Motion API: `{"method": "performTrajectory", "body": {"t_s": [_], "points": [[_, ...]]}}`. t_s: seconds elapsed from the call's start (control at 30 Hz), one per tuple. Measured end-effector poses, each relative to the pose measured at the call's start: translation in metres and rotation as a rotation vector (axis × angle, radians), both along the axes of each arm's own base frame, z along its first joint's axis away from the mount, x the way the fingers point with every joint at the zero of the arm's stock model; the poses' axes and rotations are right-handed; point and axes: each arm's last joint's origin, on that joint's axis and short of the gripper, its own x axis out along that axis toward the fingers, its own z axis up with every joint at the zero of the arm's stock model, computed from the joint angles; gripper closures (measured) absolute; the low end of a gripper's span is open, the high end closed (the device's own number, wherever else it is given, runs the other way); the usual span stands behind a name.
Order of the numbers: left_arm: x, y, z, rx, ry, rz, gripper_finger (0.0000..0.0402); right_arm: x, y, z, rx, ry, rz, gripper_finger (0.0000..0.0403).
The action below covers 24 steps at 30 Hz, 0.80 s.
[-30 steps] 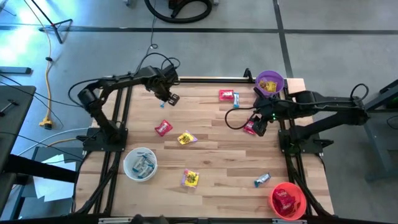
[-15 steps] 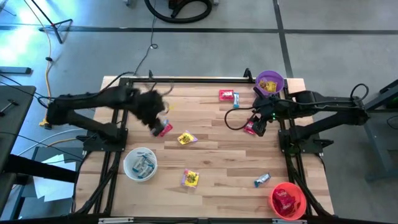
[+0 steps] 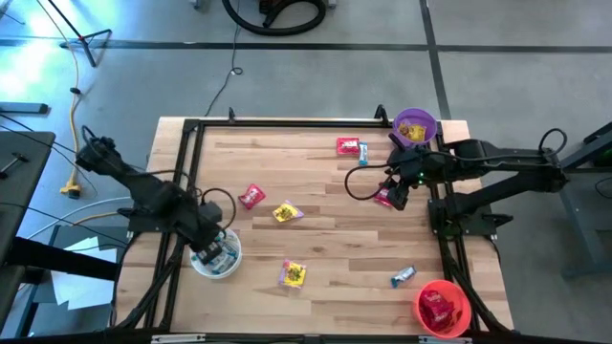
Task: Sort candy
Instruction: Put the white chocolate bar into the white bin, then put the yellow candy into the purple bin
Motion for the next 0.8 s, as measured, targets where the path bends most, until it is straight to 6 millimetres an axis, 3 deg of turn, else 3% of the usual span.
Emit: {"method": "performTrajectory", "body": {"t_s": [0.23, 0.47, 0.6, 0.8], "points": [[0.01, 0.004, -0.058, -0.005, -0.032, 0.058, 0.0402, 0.0, 0.0, 0.0, 0.002, -0.006, -0.002, 0.0206], [-0.001, 0.018, -0.104, 0.08, 0.101, 0.131, 0.0401, 0.0, 0.0, 0.0, 0.012, -0.011, -0.016, 0.0206], [0.003, 0.02, -0.104, 0.022, 0.092, 0.086, 0.039, 0.0, 0.0, 0.0, 0.035, -0.014, -0.024, 0.0206], [0.011, 0.016, -0.081, -0.015, 0.017, 0.006, 0.0338, 0.001, 0.001, 0.0, 0.064, -0.022, -0.049, 0.0206]]}}
